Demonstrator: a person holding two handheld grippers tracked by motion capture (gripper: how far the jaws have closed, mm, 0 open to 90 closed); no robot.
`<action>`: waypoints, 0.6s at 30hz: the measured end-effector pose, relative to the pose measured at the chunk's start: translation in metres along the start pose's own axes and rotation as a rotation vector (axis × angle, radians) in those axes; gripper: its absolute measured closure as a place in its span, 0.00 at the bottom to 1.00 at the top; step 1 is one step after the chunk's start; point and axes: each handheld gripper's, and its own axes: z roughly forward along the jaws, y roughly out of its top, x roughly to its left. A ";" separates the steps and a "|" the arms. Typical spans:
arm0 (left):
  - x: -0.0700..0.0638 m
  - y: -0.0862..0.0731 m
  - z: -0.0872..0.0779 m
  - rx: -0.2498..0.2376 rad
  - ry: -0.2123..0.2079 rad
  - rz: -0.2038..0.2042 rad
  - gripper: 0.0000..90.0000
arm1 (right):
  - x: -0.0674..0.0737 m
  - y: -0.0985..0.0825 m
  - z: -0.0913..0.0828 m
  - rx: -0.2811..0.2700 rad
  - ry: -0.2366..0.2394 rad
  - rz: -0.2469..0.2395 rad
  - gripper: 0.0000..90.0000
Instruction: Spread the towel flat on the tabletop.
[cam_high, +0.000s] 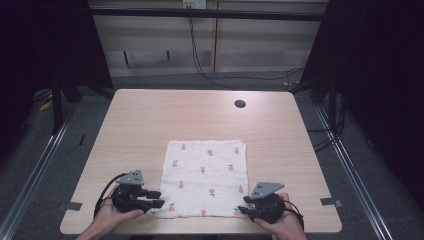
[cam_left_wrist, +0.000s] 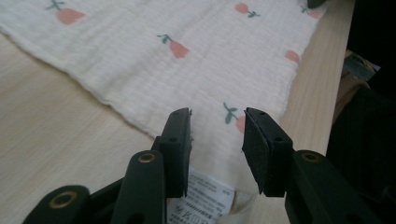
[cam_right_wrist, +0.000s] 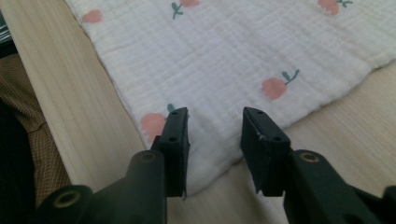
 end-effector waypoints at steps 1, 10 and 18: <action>-0.002 0.000 0.002 0.020 -0.010 0.015 0.67 | 0.000 -0.001 -0.001 0.002 0.004 0.006 0.75; -0.006 -0.003 0.008 0.060 0.006 0.068 0.64 | -0.011 -0.006 -0.006 0.003 0.052 0.067 0.96; -0.012 -0.007 0.010 0.062 -0.005 0.125 0.61 | -0.012 -0.008 -0.007 0.000 0.067 0.098 0.96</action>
